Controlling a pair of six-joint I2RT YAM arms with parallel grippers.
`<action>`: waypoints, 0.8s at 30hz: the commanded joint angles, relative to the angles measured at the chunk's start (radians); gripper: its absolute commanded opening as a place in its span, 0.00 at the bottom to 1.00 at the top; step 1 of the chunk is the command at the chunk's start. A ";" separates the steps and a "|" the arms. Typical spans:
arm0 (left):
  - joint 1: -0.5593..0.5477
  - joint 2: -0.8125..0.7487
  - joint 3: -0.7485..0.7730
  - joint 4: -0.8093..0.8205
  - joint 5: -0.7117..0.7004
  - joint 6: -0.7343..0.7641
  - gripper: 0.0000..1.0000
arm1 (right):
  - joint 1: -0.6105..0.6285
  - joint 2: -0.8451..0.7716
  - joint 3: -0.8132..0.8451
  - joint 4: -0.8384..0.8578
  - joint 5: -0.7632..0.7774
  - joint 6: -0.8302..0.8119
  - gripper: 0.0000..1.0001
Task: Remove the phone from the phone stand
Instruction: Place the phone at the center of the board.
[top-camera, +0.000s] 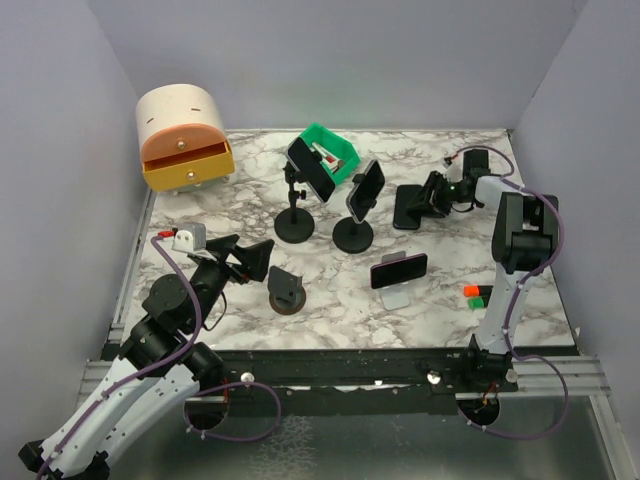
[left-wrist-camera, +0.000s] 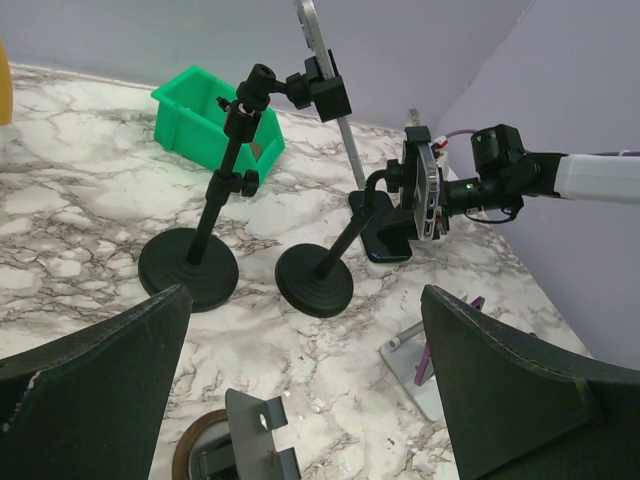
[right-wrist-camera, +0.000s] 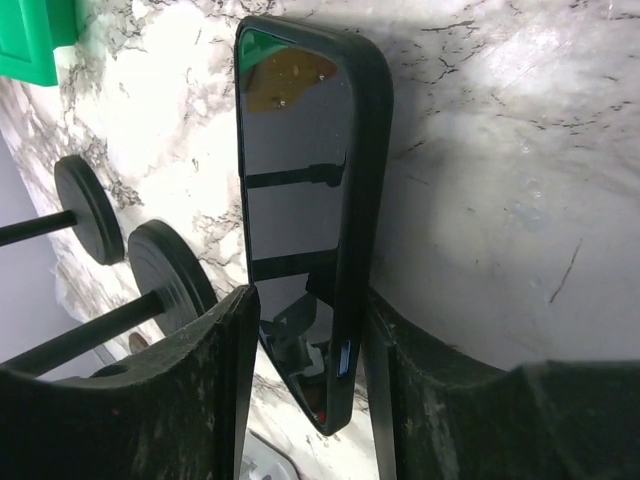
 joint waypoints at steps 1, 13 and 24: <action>0.006 -0.005 0.018 -0.006 0.021 0.008 0.98 | -0.005 -0.007 -0.030 -0.070 0.145 -0.013 0.52; 0.006 -0.017 0.017 -0.006 0.017 0.013 0.98 | -0.105 -0.124 -0.130 -0.024 0.317 0.082 0.59; 0.007 0.000 0.038 -0.072 -0.131 -0.031 0.99 | -0.135 -0.633 -0.280 0.128 0.561 0.317 0.51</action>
